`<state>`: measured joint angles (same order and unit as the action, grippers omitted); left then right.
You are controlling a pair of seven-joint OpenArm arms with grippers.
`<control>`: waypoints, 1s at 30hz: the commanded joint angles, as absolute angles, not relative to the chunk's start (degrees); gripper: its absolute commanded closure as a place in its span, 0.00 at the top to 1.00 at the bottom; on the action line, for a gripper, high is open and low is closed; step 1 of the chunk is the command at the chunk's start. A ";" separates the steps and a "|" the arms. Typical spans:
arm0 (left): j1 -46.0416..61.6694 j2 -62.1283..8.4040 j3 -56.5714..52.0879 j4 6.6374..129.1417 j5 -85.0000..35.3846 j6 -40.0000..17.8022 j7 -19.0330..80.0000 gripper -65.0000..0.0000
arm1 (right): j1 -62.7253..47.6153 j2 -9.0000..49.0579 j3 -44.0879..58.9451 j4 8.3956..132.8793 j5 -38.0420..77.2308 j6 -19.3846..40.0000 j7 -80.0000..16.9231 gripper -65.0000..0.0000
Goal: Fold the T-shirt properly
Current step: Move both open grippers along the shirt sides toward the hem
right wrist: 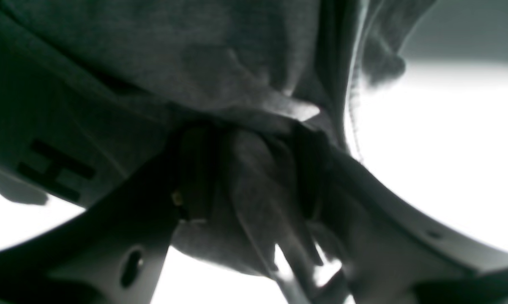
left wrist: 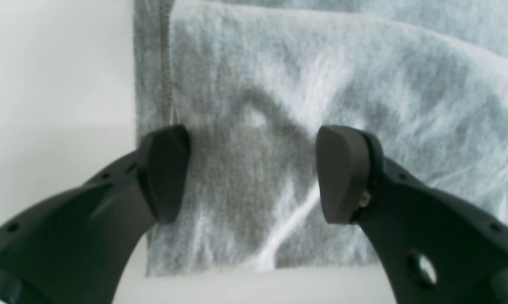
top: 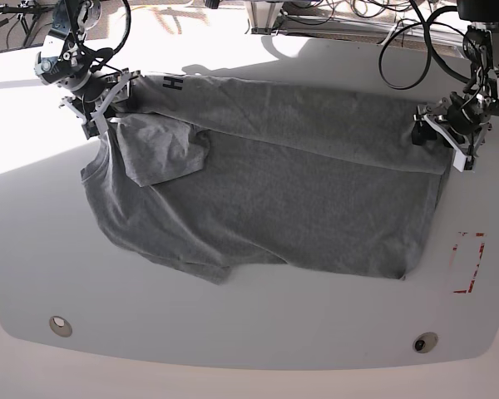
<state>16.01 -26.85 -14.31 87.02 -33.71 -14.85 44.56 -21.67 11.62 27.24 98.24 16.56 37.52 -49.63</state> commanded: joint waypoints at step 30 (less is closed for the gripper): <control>25.54 -23.87 -22.81 106.15 -32.66 -14.29 60.09 0.69 | -29.49 15.08 27.30 109.67 12.35 37.05 -56.84 0.48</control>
